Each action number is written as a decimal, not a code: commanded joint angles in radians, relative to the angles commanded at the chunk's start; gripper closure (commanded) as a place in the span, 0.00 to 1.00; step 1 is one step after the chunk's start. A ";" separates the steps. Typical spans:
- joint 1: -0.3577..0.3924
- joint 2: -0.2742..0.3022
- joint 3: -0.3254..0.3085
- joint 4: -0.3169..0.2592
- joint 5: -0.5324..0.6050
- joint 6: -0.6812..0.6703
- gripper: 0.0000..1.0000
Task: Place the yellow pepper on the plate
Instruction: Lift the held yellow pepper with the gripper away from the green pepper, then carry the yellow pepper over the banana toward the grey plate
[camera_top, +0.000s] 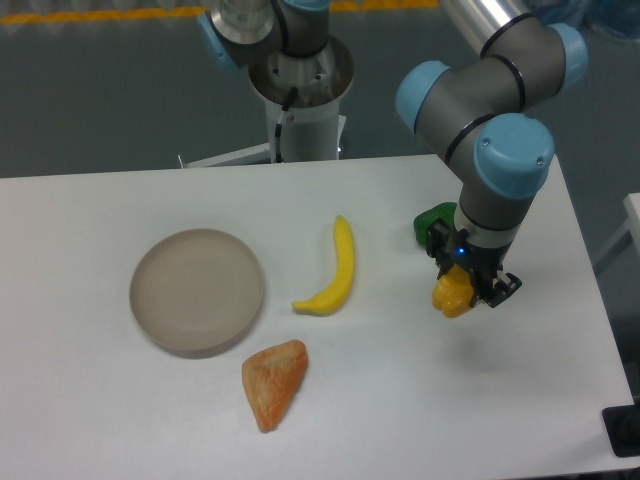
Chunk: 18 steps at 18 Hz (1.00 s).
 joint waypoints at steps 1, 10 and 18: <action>0.000 0.000 0.000 0.000 0.000 0.000 0.81; -0.027 0.002 -0.006 -0.003 -0.008 -0.079 0.81; -0.216 0.122 -0.179 0.002 -0.025 -0.235 0.82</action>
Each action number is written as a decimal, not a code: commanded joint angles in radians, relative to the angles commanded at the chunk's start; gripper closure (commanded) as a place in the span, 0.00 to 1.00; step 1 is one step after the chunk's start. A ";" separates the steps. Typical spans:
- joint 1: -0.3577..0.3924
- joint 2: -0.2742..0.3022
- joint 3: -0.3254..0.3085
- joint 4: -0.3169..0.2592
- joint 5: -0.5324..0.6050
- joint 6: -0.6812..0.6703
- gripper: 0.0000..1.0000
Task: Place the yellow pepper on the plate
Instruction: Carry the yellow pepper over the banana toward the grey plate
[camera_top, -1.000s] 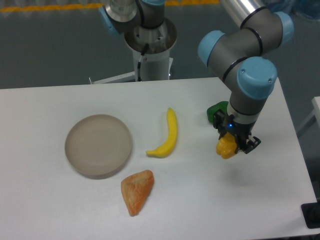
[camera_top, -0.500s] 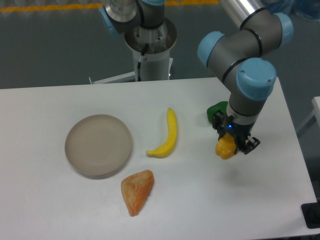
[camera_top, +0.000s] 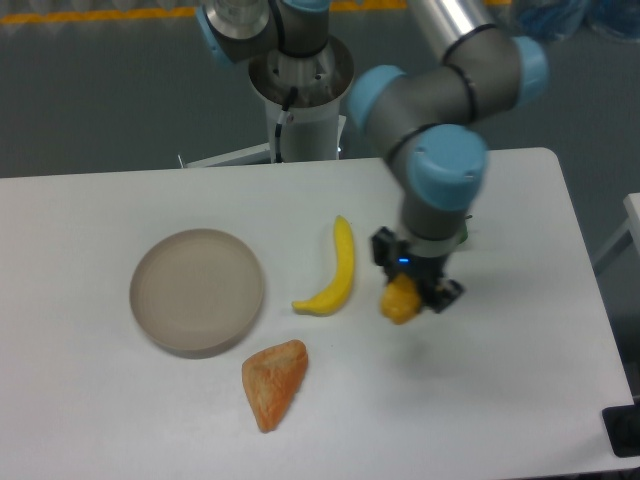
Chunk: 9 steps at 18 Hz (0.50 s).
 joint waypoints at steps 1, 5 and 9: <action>-0.023 0.022 -0.029 0.002 -0.002 -0.002 0.82; -0.106 0.056 -0.086 0.006 -0.008 -0.031 0.82; -0.192 0.024 -0.083 0.027 -0.018 -0.095 0.82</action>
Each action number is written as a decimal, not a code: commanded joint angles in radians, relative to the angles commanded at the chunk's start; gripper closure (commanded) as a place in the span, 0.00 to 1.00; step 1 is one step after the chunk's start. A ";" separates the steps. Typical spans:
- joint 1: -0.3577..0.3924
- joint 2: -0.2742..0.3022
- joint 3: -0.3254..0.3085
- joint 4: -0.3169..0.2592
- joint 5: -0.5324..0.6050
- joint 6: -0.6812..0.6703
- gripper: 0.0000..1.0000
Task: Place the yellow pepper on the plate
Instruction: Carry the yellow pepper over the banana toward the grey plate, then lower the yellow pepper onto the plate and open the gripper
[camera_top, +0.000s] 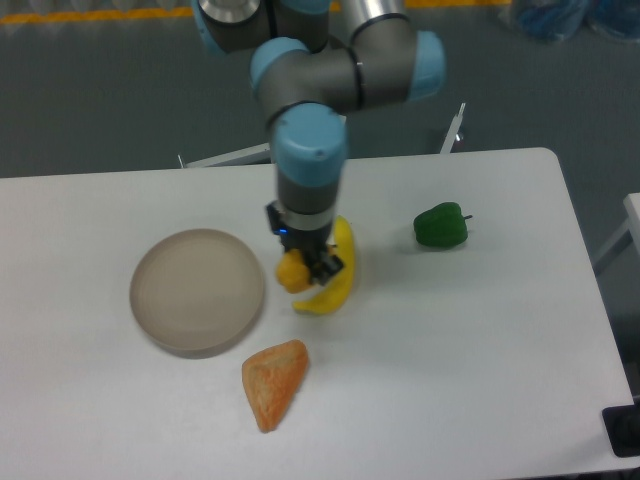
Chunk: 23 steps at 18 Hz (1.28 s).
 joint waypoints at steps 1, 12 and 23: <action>-0.020 -0.005 0.000 0.011 0.000 -0.017 0.82; -0.181 -0.101 -0.003 0.023 0.000 -0.152 0.82; -0.204 -0.117 0.021 0.069 0.012 -0.152 0.00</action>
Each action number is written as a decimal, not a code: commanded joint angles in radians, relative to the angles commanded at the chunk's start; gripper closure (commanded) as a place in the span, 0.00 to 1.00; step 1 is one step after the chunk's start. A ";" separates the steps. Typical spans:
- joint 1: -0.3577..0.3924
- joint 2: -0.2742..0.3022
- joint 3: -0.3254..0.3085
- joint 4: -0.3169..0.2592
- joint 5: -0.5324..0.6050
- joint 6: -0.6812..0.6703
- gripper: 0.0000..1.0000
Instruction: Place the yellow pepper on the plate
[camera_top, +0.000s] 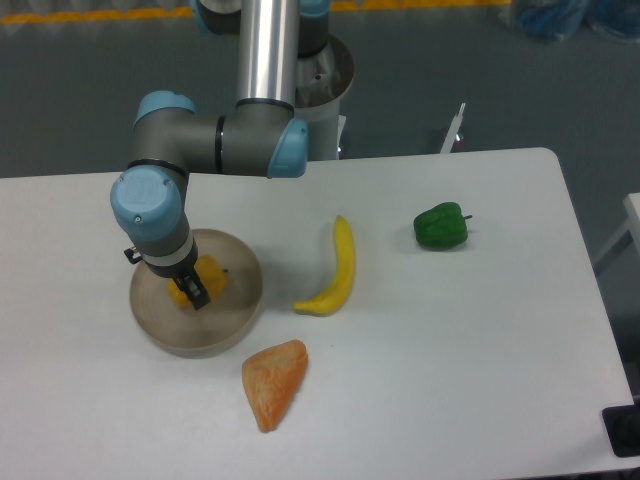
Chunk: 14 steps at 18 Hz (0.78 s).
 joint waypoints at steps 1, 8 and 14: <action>0.003 0.014 0.012 -0.002 0.002 0.002 0.00; 0.313 0.075 0.044 0.002 0.023 0.153 0.00; 0.513 0.052 0.133 -0.006 0.009 0.328 0.00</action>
